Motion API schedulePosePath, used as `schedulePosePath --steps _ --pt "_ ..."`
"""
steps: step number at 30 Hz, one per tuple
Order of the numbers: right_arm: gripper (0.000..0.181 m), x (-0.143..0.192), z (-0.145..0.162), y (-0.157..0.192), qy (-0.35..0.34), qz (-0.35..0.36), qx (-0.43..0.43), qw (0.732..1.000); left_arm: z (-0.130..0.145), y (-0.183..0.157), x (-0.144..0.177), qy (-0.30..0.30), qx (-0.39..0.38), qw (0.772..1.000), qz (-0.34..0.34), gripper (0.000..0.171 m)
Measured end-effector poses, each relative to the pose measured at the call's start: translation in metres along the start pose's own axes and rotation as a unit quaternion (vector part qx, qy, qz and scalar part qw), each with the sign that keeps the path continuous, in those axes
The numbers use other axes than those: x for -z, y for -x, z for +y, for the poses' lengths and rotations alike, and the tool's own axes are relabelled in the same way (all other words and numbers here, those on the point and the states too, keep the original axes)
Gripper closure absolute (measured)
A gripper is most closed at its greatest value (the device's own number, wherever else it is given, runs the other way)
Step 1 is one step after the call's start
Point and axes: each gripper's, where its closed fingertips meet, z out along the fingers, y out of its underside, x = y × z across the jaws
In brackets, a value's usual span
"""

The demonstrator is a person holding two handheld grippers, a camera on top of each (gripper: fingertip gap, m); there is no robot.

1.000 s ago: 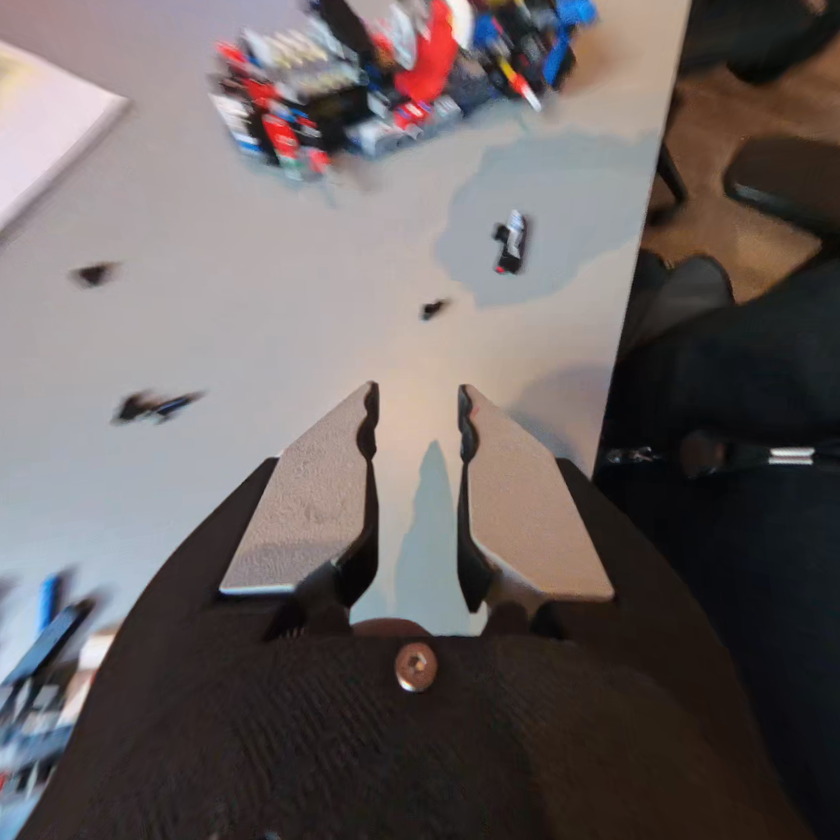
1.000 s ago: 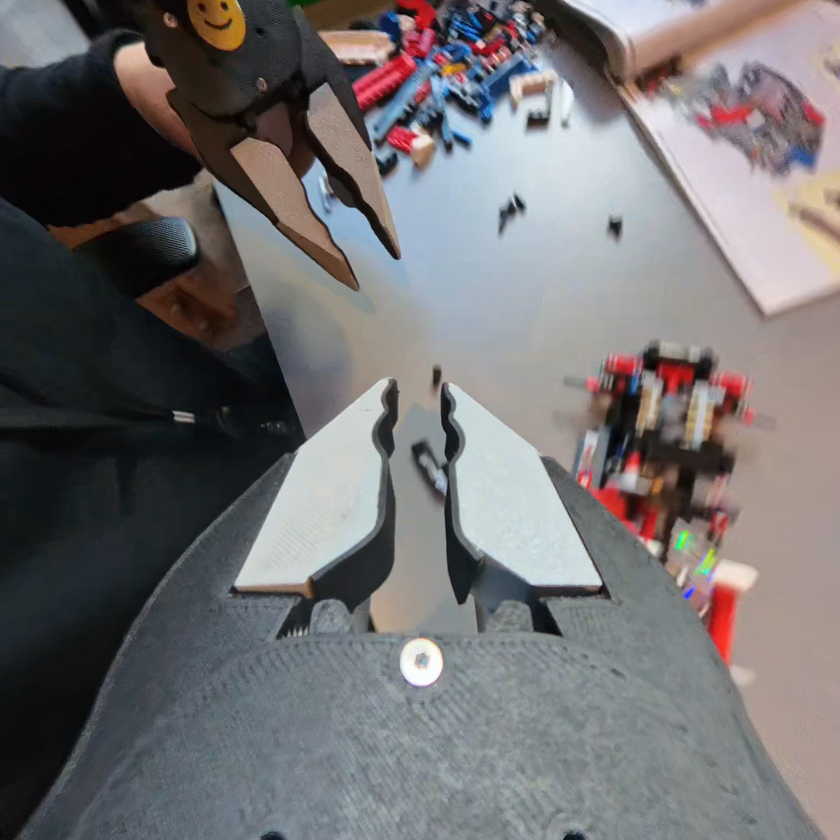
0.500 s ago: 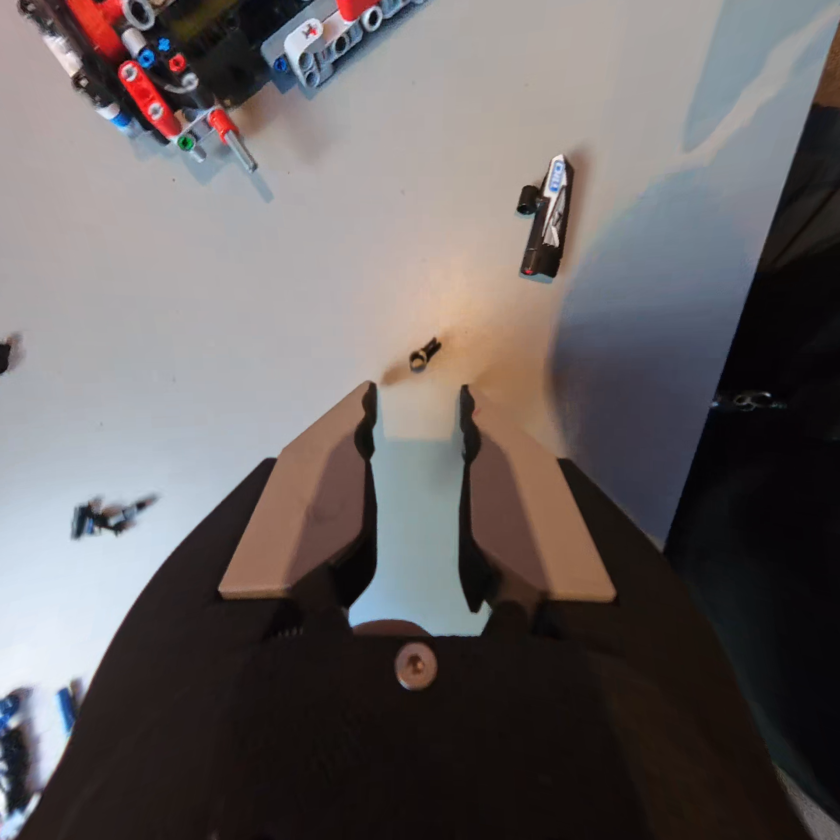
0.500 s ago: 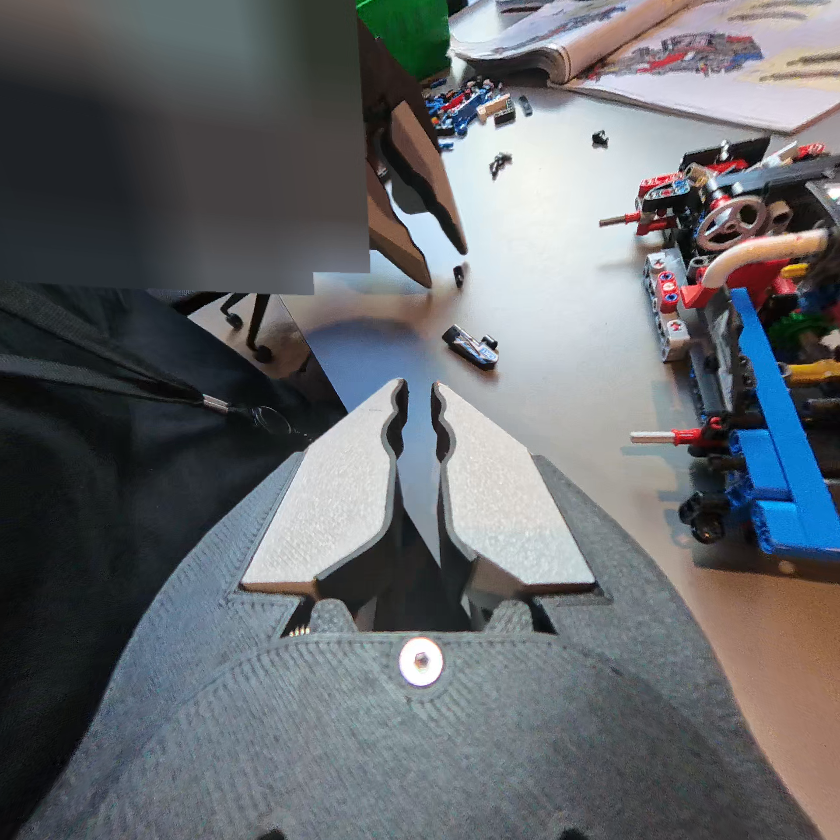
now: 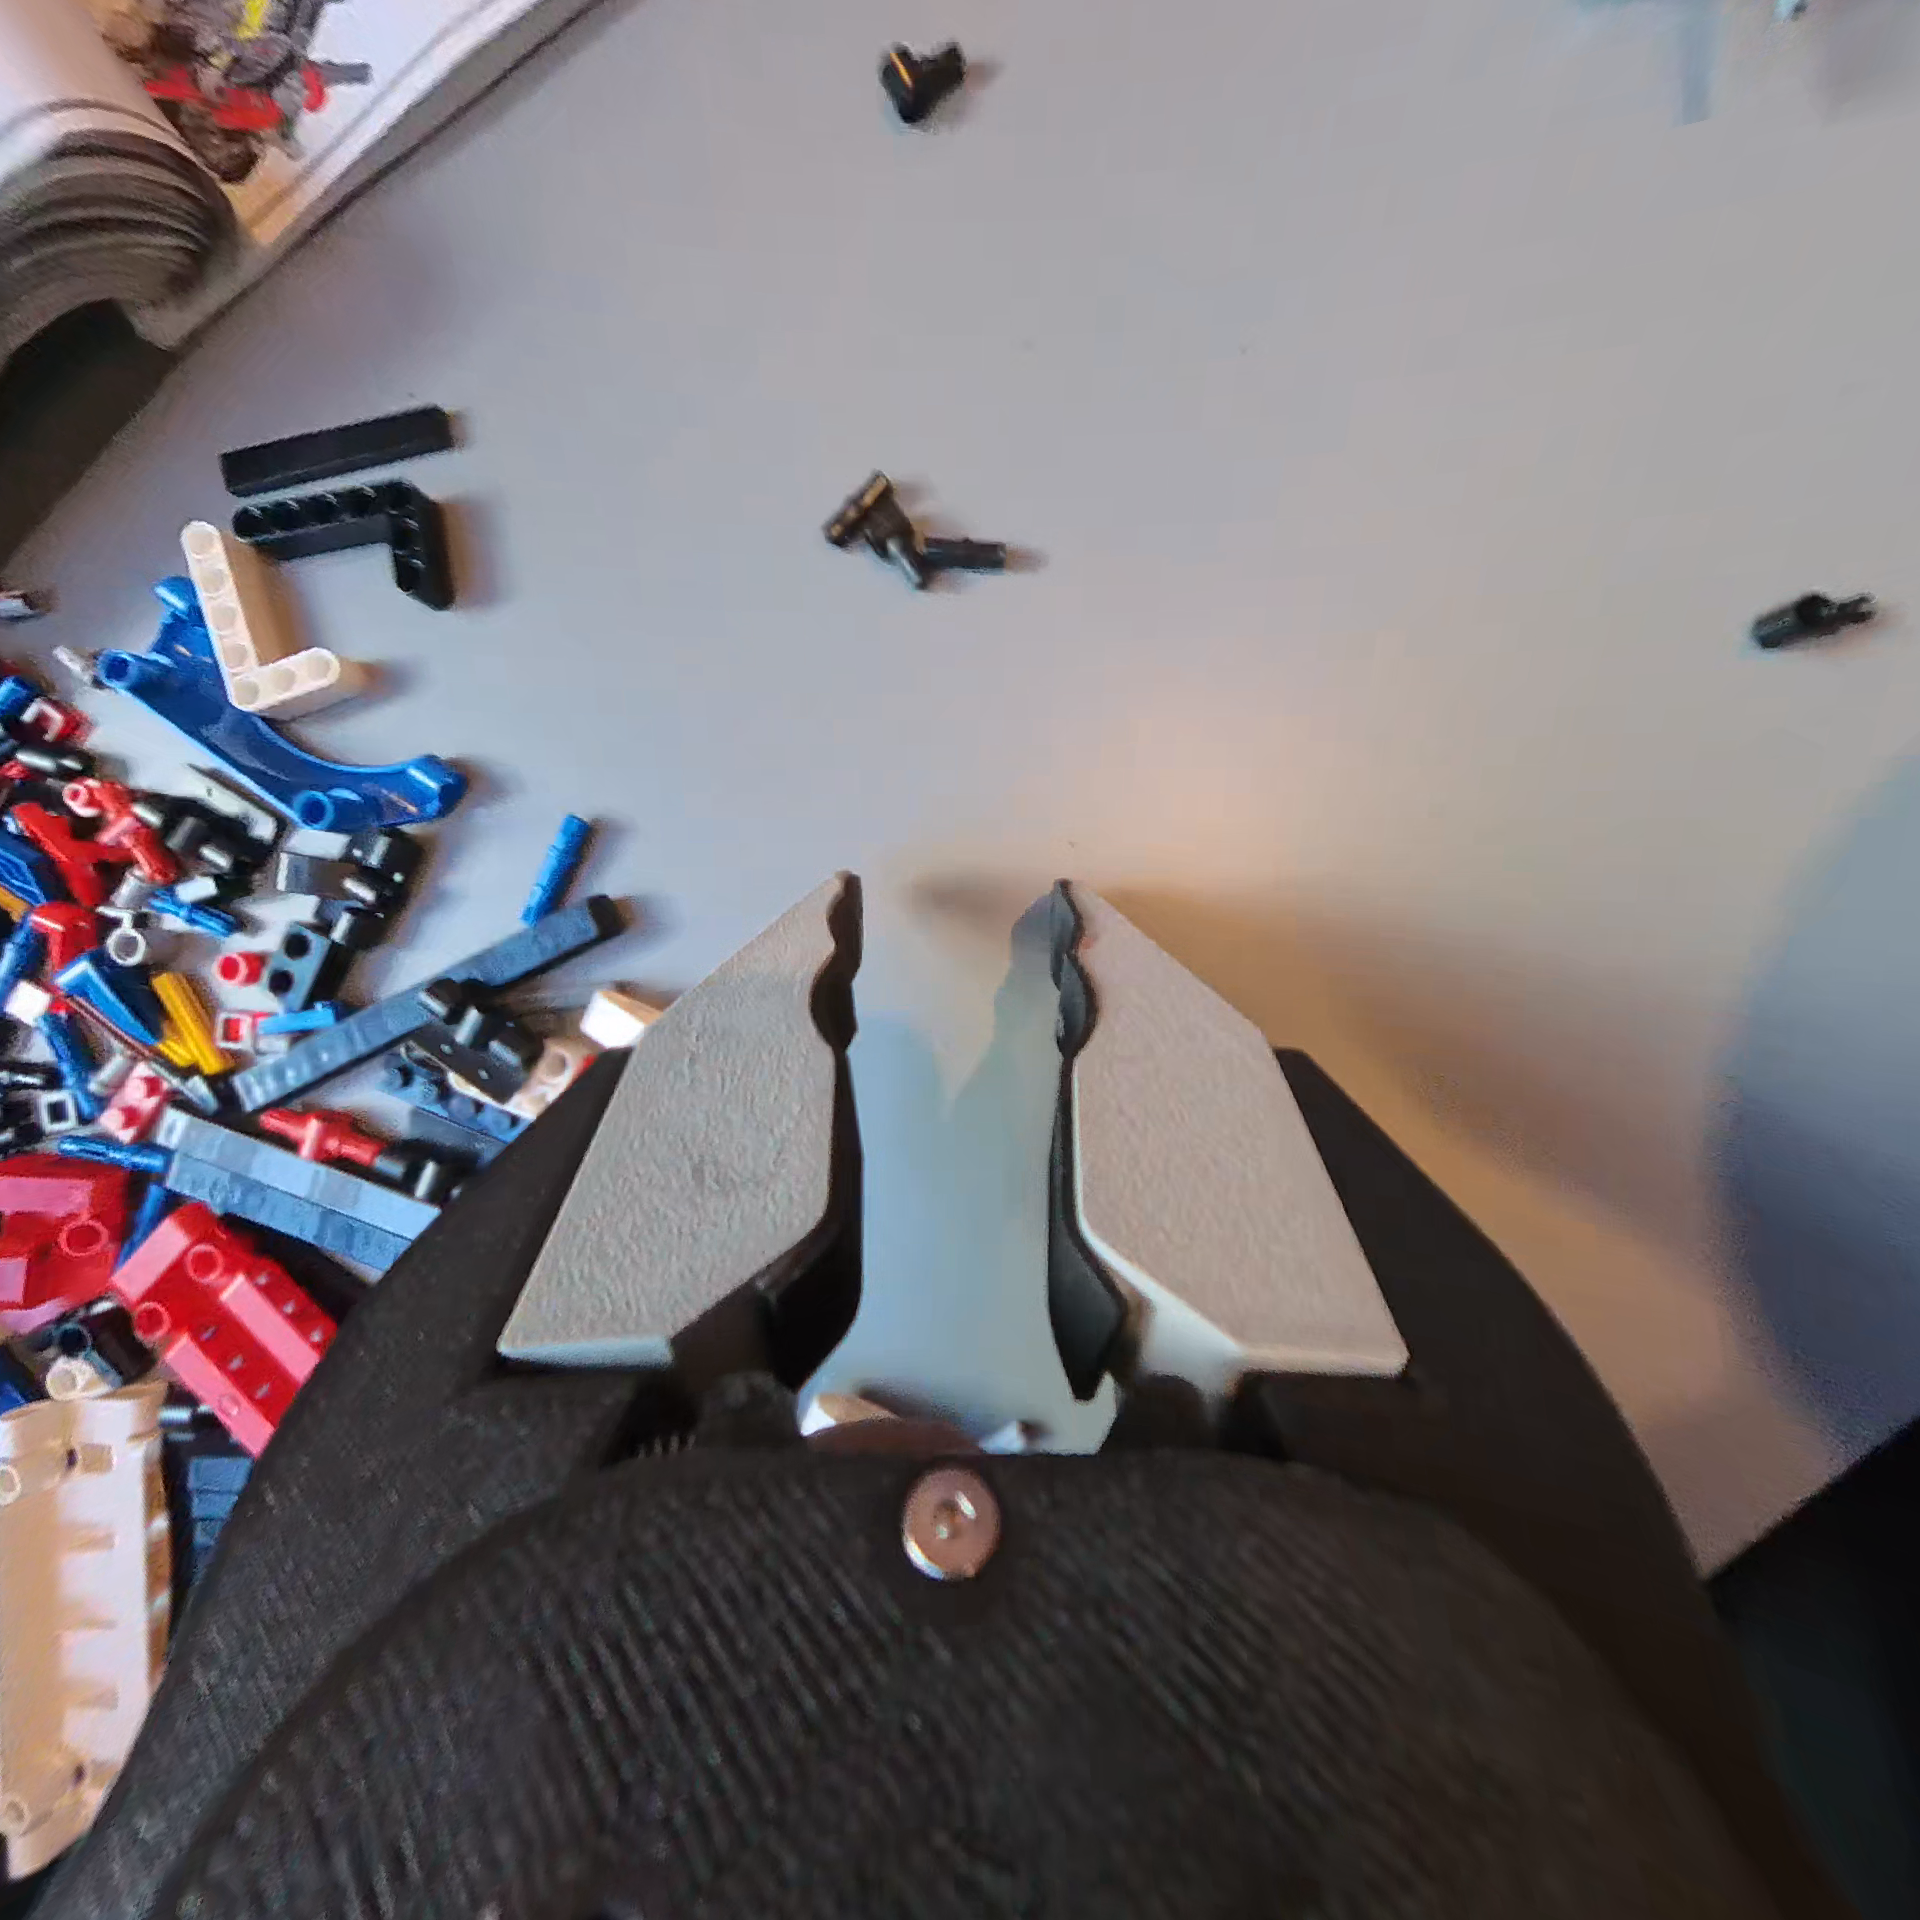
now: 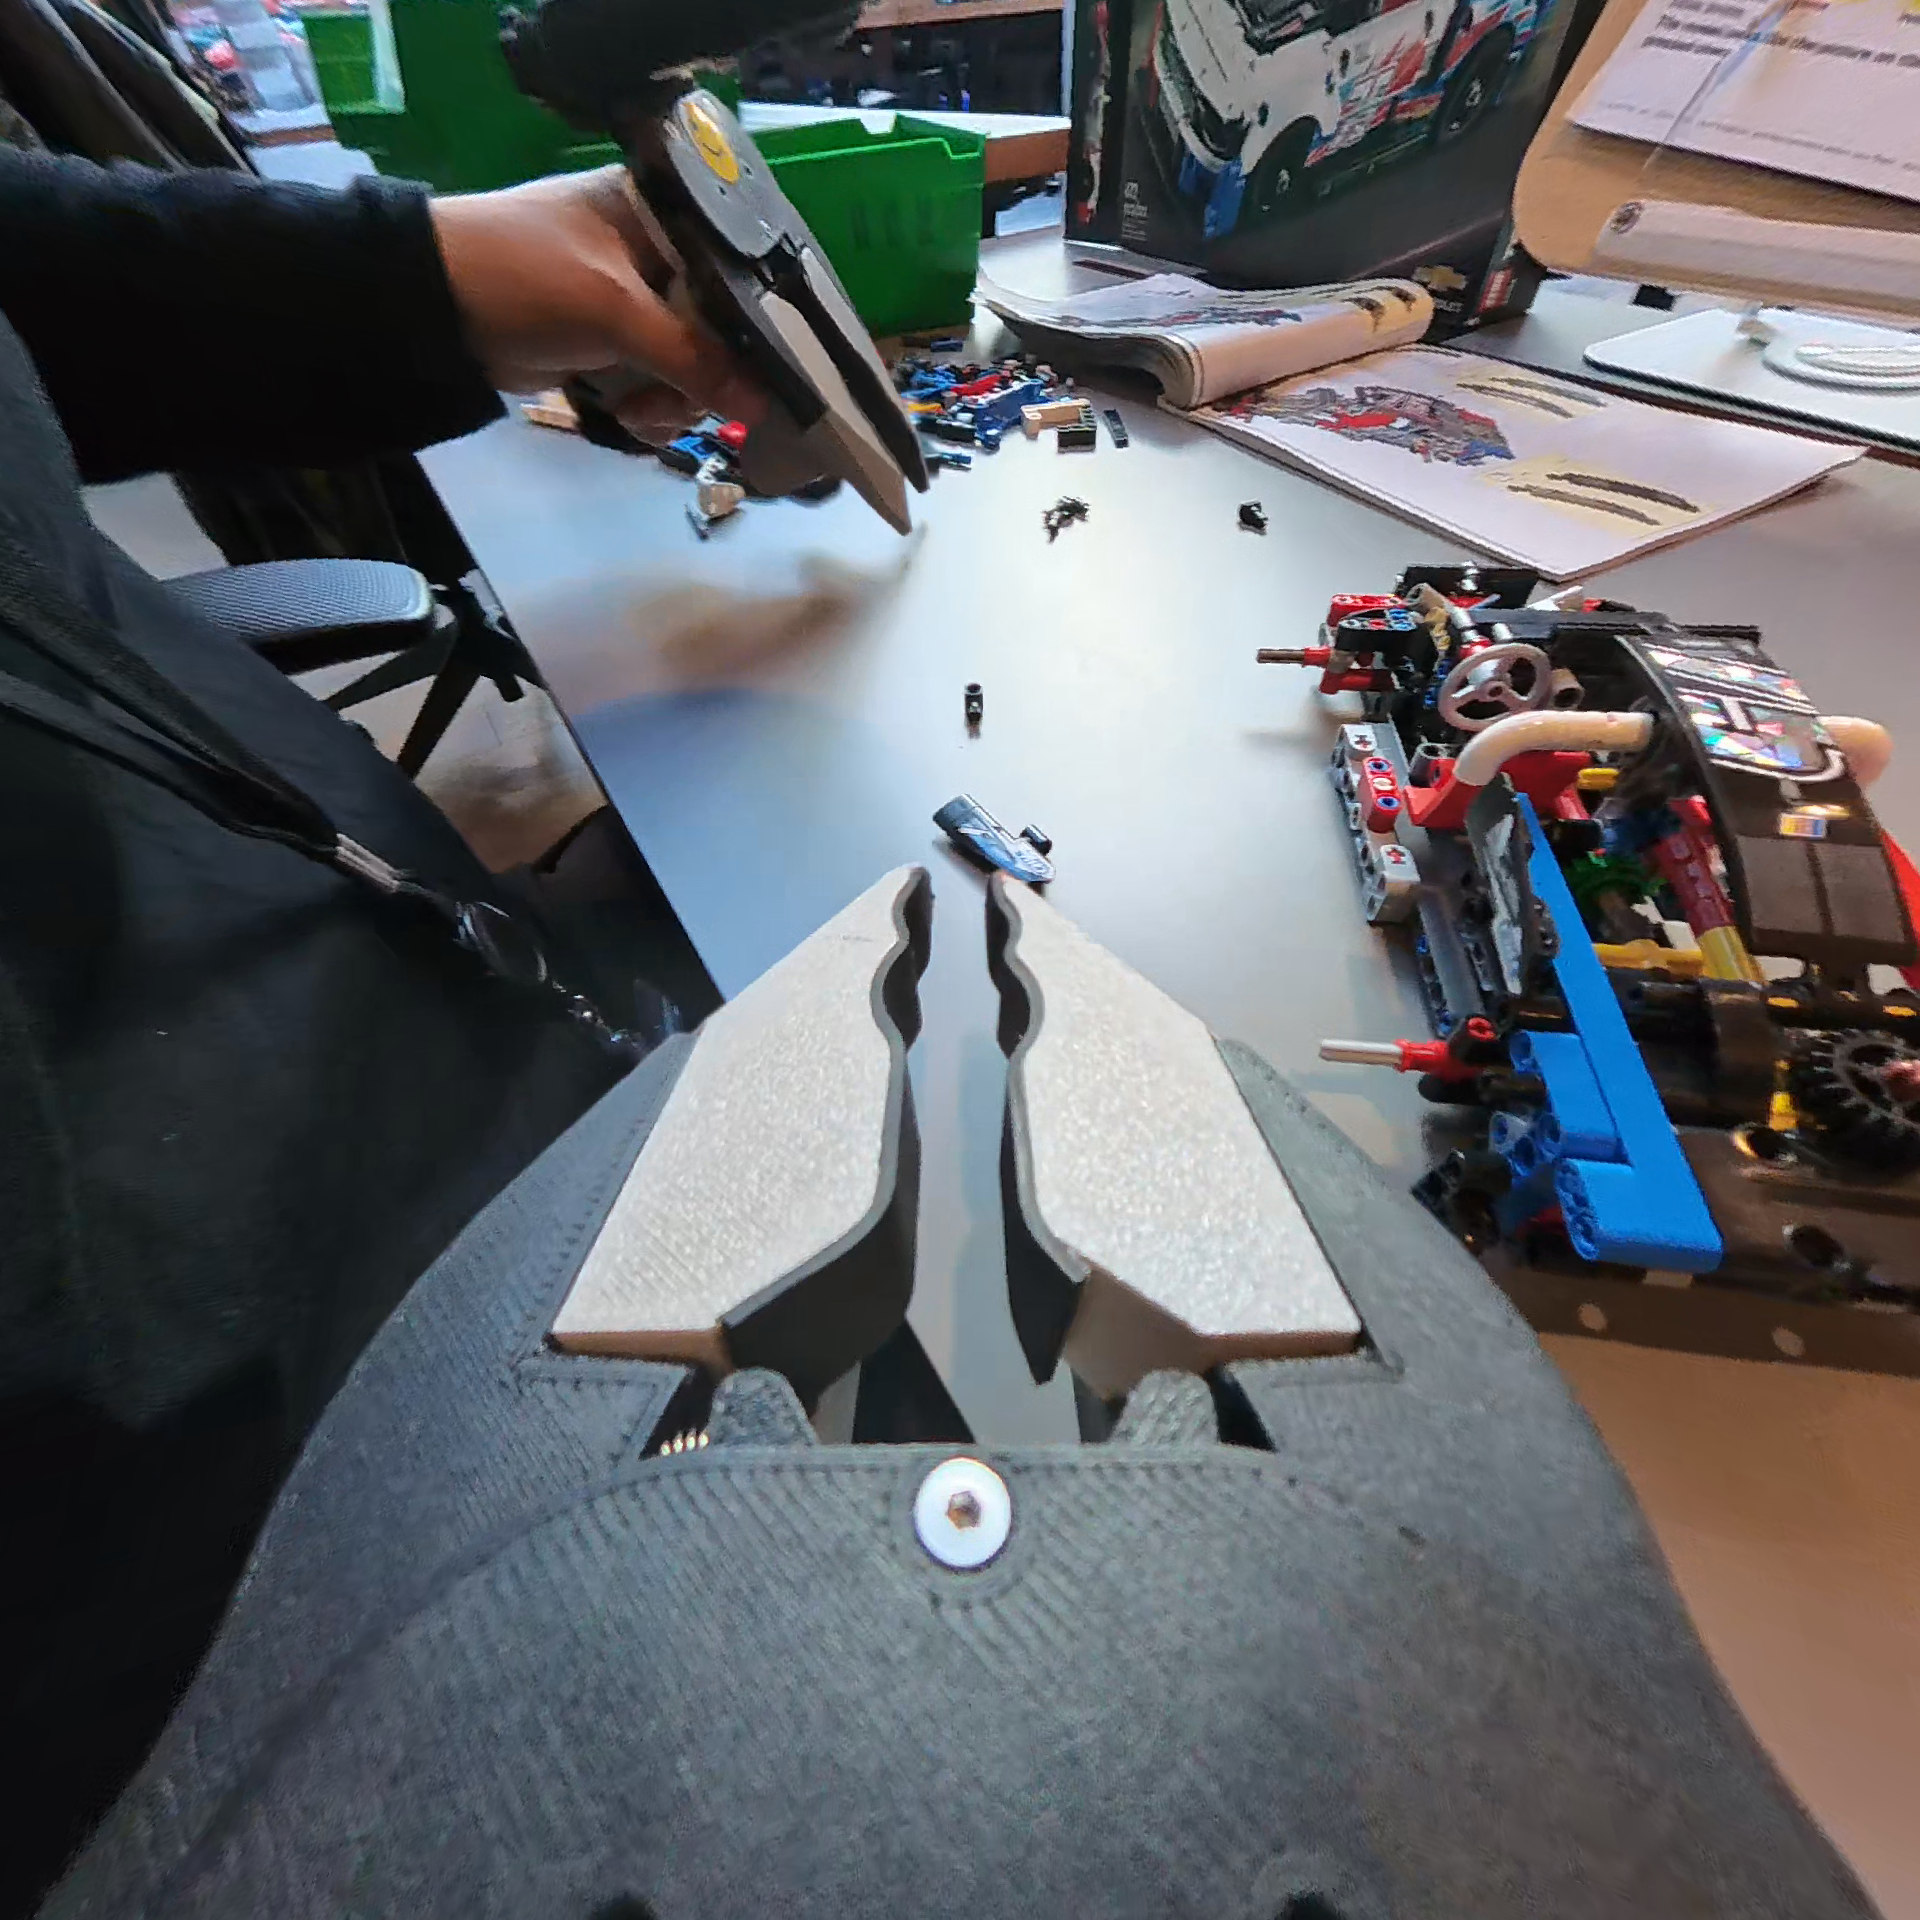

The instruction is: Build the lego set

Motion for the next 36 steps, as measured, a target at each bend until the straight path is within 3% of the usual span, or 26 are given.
schedulePosePath --steps 12,23,26,29,32,36 --pt "0.17 -0.018 0.003 -0.033 0.052 0.07 0.003 0.996 -0.022 0.004 -0.004 -0.069 -0.037 0.997 0.02 0.139" --pt "0.163 -0.039 0.016 -0.028 0.119 0.025 -0.036 0.992 -0.022 0.002 -0.019 -0.058 -0.046 0.996 0.052 0.138" --pt "0.16 -0.043 0.023 -0.021 0.146 -0.008 -0.041 0.988 -0.03 -0.018 -0.013 -0.071 -0.065 0.992 0.08 0.137" --pt "0.159 -0.045 0.025 -0.015 0.155 -0.025 -0.036 0.987 -0.038 -0.073 -0.001 -0.097 -0.126 0.971 0.177 0.143" --pt "0.156 -0.046 0.027 -0.009 0.163 -0.046 -0.043 0.985 -0.035 -0.126 0.001 -0.069 -0.17 0.946 0.267 0.14" --pt "0.157 -0.042 0.024 -0.008 0.146 -0.046 -0.041 0.987 -0.038 -0.146 -0.013 -0.047 -0.246 0.933 0.259 0.143"
